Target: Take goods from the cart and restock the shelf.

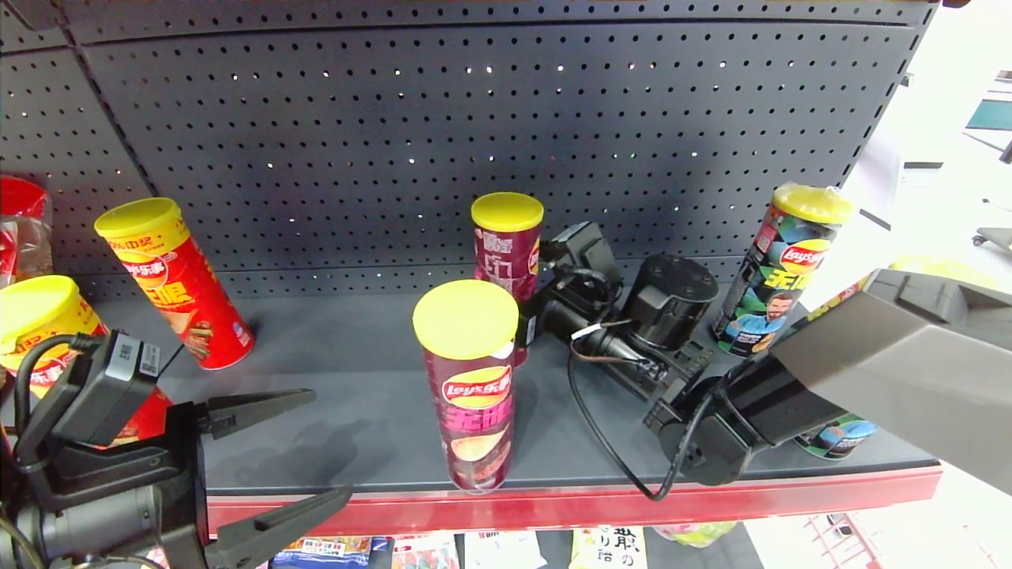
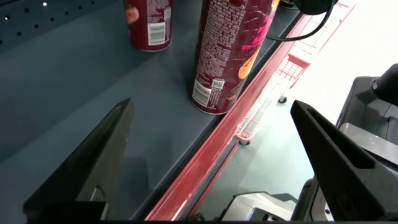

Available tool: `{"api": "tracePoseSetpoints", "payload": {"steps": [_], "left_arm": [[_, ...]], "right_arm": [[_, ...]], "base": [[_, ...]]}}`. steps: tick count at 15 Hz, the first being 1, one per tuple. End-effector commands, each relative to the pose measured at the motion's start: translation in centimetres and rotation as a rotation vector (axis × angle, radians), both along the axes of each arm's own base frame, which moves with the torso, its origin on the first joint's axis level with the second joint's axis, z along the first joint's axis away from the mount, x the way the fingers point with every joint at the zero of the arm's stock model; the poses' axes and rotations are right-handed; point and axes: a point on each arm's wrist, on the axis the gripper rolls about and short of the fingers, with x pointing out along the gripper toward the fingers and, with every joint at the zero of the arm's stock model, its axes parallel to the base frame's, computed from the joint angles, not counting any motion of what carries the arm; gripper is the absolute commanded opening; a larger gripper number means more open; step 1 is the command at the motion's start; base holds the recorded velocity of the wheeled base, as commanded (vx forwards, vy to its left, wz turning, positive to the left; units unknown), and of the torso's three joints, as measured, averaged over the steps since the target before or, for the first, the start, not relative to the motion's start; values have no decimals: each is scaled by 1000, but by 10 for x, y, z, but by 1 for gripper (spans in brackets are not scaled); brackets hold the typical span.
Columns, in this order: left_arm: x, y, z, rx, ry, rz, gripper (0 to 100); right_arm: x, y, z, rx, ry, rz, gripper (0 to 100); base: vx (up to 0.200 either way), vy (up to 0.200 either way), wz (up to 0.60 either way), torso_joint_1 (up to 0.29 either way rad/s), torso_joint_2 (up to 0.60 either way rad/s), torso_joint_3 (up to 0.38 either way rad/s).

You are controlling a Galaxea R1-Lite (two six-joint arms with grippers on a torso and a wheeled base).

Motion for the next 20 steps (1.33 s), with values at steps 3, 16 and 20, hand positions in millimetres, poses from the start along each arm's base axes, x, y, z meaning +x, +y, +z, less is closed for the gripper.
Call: {"api": "tracePoseSetpoints", "payload": {"steps": [3, 16, 20], "left_arm": [[1, 0, 0, 0, 2, -2, 100], [4, -2, -1, 4, 13, -8, 100], [4, -3, -2, 5, 14, -13, 100]], "right_arm": [[-19, -9, 11, -2, 7, 7, 100], [-65, -46, 45, 41, 18, -34, 100], [-73, -54, 58, 70, -2, -67, 100]], "base": [[0, 0, 0, 0, 0, 0], [0, 0, 0, 0, 0, 0], [0, 0, 0, 0, 0, 0]]}}
